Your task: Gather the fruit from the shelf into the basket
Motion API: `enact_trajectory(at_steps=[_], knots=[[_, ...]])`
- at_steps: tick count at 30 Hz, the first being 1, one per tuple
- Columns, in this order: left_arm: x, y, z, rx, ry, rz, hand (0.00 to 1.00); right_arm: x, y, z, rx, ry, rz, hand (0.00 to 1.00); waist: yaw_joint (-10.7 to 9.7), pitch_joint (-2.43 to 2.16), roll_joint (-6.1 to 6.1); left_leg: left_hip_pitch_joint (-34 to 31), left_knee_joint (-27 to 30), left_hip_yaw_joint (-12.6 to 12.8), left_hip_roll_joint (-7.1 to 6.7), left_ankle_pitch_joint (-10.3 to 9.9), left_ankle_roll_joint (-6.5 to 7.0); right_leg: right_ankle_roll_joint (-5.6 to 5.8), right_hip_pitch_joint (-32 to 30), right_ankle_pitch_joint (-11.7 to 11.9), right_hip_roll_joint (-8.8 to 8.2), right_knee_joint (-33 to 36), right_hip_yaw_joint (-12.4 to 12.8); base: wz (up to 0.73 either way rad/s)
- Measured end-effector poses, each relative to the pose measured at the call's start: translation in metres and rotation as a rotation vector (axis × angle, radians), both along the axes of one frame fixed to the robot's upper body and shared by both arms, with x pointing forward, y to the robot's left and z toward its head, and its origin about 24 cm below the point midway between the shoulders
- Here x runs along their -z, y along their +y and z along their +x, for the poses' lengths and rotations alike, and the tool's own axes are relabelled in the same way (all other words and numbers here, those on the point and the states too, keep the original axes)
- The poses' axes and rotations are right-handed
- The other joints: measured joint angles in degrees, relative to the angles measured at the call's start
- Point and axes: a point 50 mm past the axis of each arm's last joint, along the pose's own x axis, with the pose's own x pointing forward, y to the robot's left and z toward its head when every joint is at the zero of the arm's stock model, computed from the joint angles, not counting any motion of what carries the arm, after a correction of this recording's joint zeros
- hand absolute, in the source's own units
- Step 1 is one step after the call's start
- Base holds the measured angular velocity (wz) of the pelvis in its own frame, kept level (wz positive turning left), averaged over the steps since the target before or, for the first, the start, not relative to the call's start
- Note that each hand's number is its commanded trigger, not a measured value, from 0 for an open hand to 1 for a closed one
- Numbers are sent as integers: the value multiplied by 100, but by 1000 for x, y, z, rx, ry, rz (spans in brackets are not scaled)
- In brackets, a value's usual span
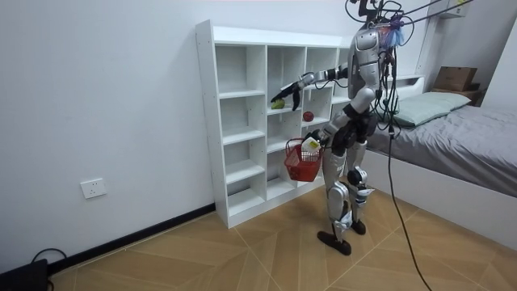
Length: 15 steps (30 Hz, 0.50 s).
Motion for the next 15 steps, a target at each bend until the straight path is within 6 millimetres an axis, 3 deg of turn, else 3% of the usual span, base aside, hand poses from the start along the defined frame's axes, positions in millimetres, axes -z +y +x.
enact_trajectory(at_steps=[3, 6, 15], knots=[[0, 1, -1, -1, 2, 3, 100, -2, 2, 1, -5, -41, 18, 0, -1, 6, 9, 10, -1, -8, -12, 6, 9, 1, 20, -1, -10, -3, -6, 0], [1, 1, -1, -2, 4, 3, 100, -2, 4, 1, -3, -54, 54, 0, -9, 47, 62, 69, -3, -10, -21, 9, 15, 6, 93, -4, -18, -7, -9, 0], [1, 3, -3, -1, 11, 8, 100, -2, 8, 0, -6, -55, 93, 0, -7, 38, 73, 21, -8, -77, -30, 23, 8, 7, 105, -5, -16, 1, -101, 5]])
